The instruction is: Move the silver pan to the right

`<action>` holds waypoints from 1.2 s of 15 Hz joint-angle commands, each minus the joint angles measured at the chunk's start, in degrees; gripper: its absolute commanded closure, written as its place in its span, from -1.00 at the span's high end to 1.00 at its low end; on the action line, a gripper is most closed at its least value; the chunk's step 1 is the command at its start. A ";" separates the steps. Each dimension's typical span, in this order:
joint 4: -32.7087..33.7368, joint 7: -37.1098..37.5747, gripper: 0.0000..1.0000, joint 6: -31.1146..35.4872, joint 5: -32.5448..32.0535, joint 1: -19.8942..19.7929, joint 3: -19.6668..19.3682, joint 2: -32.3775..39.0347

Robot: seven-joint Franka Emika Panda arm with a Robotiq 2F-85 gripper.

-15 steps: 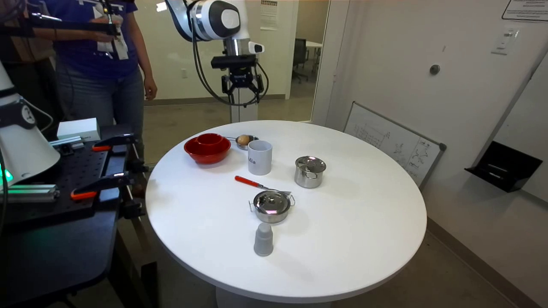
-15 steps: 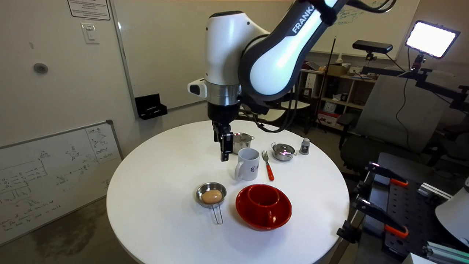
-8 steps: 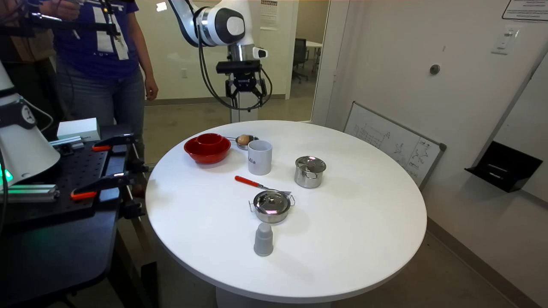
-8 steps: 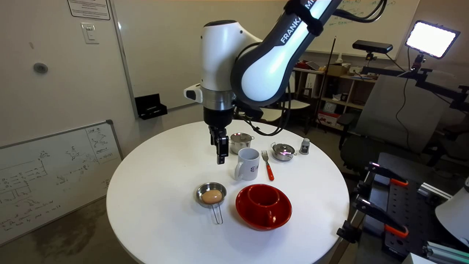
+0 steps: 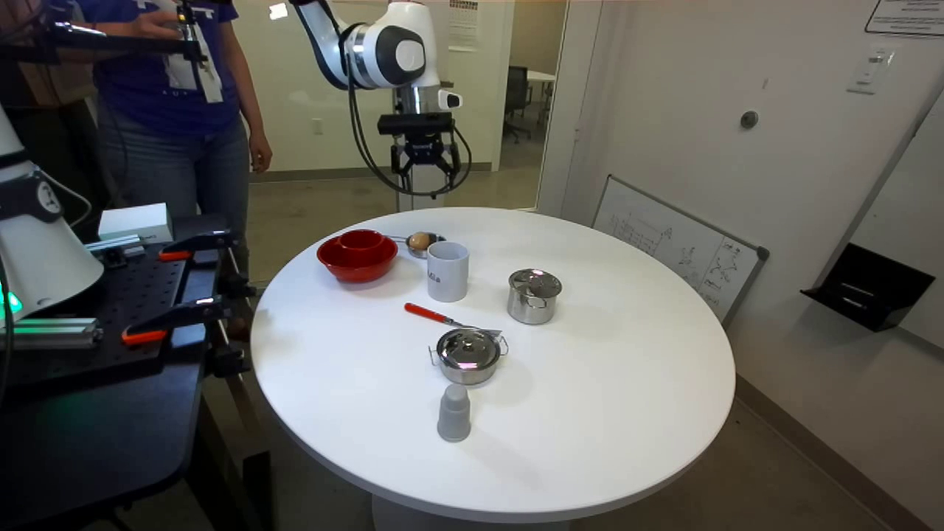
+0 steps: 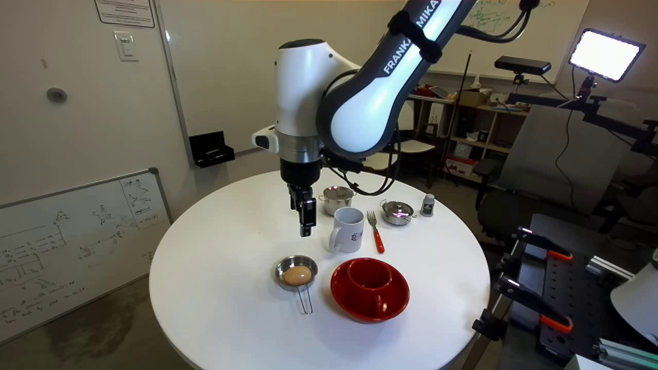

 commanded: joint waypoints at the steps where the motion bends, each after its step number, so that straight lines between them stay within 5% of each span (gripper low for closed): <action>1: 5.50 -3.39 1.00 -0.61 -1.16 0.26 0.05 4.68; 18: 23.34 -19.43 1.00 -3.02 -0.77 -0.45 0.86 21.56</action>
